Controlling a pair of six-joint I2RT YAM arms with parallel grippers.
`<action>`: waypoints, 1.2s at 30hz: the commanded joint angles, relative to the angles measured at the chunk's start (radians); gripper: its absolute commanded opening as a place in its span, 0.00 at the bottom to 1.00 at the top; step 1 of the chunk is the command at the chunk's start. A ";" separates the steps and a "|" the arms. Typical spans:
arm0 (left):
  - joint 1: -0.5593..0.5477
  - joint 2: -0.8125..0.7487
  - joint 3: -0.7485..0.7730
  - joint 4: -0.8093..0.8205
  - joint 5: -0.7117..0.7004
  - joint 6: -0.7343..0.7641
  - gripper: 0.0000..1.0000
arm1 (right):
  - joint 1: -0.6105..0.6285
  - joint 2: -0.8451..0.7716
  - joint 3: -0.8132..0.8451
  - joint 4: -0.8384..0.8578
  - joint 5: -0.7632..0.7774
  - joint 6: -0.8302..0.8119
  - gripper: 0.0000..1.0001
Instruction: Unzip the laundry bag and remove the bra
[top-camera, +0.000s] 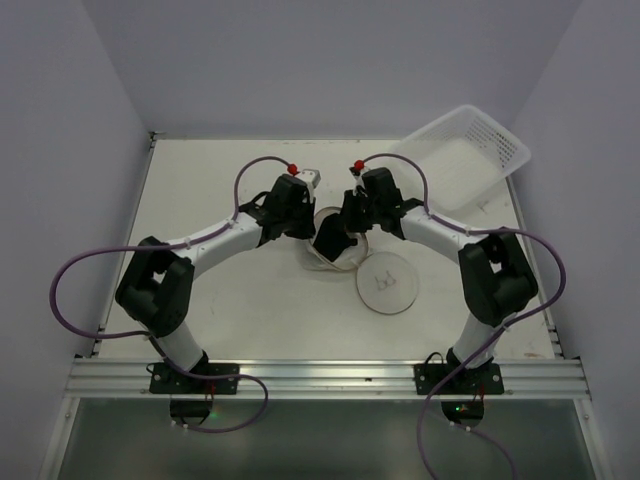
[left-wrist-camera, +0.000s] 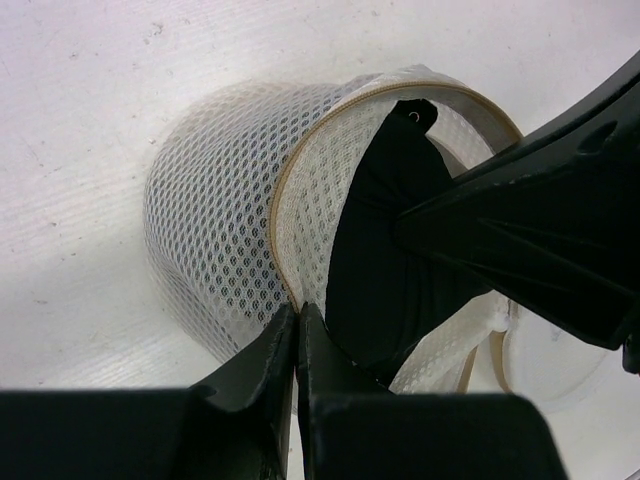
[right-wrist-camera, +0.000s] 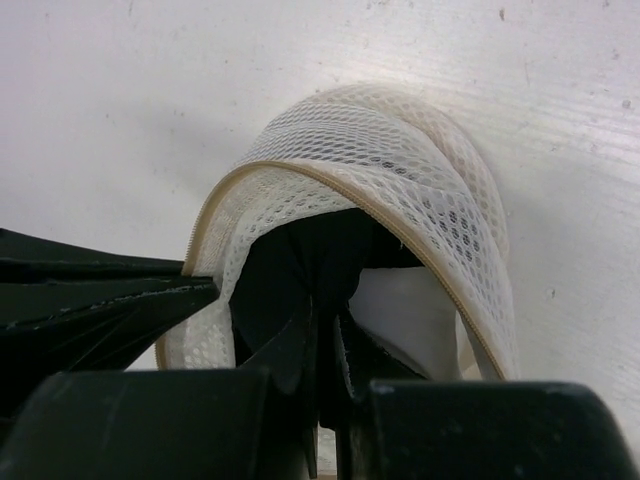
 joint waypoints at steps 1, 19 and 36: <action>0.021 -0.038 0.001 0.031 -0.017 -0.027 0.06 | 0.007 -0.038 0.033 0.019 -0.054 -0.013 0.00; 0.094 -0.015 0.024 -0.011 -0.013 -0.063 0.00 | -0.050 -0.437 0.175 -0.210 -0.421 -0.165 0.00; 0.094 -0.050 -0.007 -0.029 0.039 -0.085 0.00 | -0.458 -0.417 0.538 -0.199 0.140 0.018 0.00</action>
